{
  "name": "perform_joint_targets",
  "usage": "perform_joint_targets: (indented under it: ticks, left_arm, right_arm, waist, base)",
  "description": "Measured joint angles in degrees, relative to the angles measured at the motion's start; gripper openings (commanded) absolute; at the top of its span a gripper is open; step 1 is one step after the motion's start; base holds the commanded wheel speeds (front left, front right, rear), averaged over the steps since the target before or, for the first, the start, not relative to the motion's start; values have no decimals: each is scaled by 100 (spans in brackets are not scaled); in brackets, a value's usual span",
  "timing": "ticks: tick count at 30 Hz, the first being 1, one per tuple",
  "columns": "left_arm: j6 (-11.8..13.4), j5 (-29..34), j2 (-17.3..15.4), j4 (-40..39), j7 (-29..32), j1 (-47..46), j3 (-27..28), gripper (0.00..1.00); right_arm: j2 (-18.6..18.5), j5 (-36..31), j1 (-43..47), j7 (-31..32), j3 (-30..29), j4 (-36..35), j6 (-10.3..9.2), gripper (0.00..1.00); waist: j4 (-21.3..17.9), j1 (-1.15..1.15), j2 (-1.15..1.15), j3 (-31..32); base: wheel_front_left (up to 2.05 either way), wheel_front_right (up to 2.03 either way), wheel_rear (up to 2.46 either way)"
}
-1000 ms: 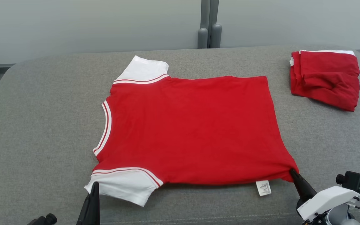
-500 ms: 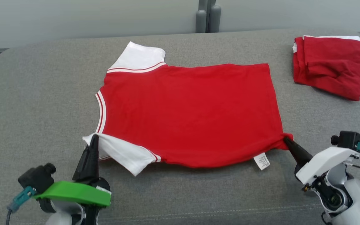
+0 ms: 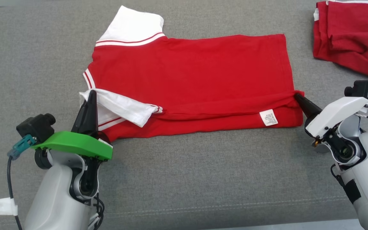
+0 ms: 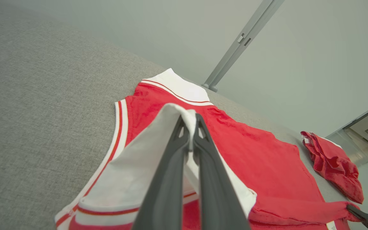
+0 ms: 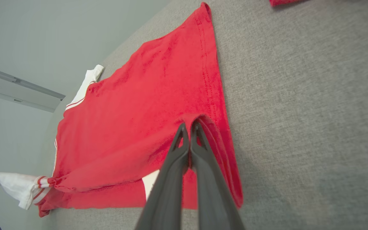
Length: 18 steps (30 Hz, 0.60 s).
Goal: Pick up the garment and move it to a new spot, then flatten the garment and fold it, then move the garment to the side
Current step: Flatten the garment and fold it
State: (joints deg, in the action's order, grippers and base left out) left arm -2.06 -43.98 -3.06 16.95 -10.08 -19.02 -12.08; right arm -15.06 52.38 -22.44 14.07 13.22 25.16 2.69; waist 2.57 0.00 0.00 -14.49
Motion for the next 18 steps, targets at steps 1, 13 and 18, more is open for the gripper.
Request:
perform_joint_targets:
  ticks: [1, 13, 18]
  left_arm:
    - [2, 58, 2, 102, 3, -87, -33, 0]
    - [4, 242, 12, 1122, -40, -866, -60, 81]
    - [5, 242, 19, 1400, -145, -1122, 81, 100]
  right_arm:
    - [0, -10, -68, 30, 19, 62, -32, 0]
    - [125, -133, -628, -77, 67, 632, -33, 100]
    - [187, -186, -951, -315, -8, 764, -30, 100]
  waist:
    - [-3, 0, 0, -64]
    - [-41, 0, 0, -417]
    - [-77, 0, 0, -439]
  base:
    - [0, 0, 0]
    - [0, 0, 0]
    - [0, 0, 0]
